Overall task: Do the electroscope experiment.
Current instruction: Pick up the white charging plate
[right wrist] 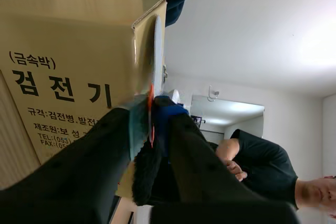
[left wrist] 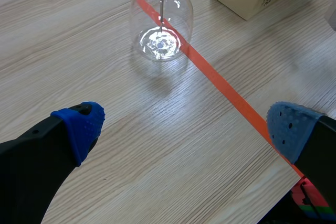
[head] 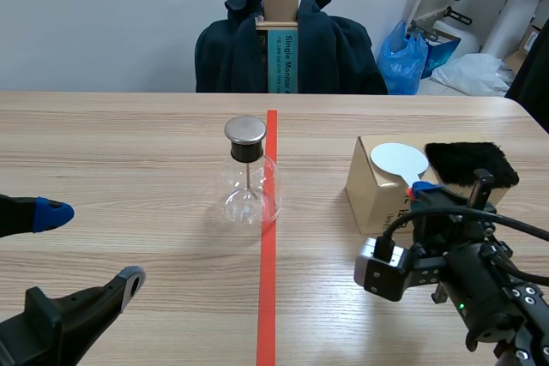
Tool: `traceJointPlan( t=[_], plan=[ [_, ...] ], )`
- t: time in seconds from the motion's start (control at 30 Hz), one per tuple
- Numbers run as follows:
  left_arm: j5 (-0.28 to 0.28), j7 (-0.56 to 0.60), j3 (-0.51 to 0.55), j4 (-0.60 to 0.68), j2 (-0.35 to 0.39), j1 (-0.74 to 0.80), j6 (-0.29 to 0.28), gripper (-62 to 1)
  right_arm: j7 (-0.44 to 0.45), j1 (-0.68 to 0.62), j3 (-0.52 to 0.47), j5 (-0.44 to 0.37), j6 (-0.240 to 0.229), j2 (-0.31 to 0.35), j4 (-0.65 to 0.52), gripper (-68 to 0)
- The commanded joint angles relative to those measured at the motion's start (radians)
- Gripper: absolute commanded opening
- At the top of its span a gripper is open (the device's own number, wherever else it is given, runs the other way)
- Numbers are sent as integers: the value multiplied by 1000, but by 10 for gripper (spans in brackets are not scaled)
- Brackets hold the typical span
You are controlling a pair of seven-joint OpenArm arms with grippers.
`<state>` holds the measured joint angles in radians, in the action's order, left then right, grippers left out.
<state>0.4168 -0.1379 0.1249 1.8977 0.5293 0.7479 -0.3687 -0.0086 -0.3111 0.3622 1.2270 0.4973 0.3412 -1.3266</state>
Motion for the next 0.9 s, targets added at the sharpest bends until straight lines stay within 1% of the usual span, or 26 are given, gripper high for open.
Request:
traceJointPlan(
  t=[0.0, 0.4, 0.5, 0.53, 0.57, 0.67, 0.73, 0.77, 0.87],
  plan=[
    [6, 18, -1, 16, -3, -3, -1, 14, -4, 9, -2, 0, 10, 16, -7, -667],
    [6, 18, -1, 16, -2, -3, -1, 14, -3, 6, -3, 0, 10, 16, -7, -667],
    [5, 17, -1, 16, -2, -3, -1, 14, 18, 7, -3, 0, 12, 16, -8, -667],
    [3, 17, -1, 16, -2, -3, -1, 14, 19, 7, -5, 0, 19, 17, -9, -667],
    [-2, 17, -1, 16, -2, -3, -1, 14, 20, 7, -9, 0, 42, 18, -13, -667],
    [-2, 17, -1, 16, -2, -3, -1, 14, 20, 6, -40, 0, 161, 35, -35, -667],
    [-2, 17, -1, 16, -2, -3, -1, 14, 18, 6, -58, 0, 258, 58, -65, -667],
    [-2, 17, -1, 16, -2, -3, -1, 14, 16, 6, -69, 0, 286, 71, -84, -667],
    [-2, 18, -1, 16, 4, -3, -1, 14, -14, 6, -113, -3, 286, 117, -170, -667]
  ],
)
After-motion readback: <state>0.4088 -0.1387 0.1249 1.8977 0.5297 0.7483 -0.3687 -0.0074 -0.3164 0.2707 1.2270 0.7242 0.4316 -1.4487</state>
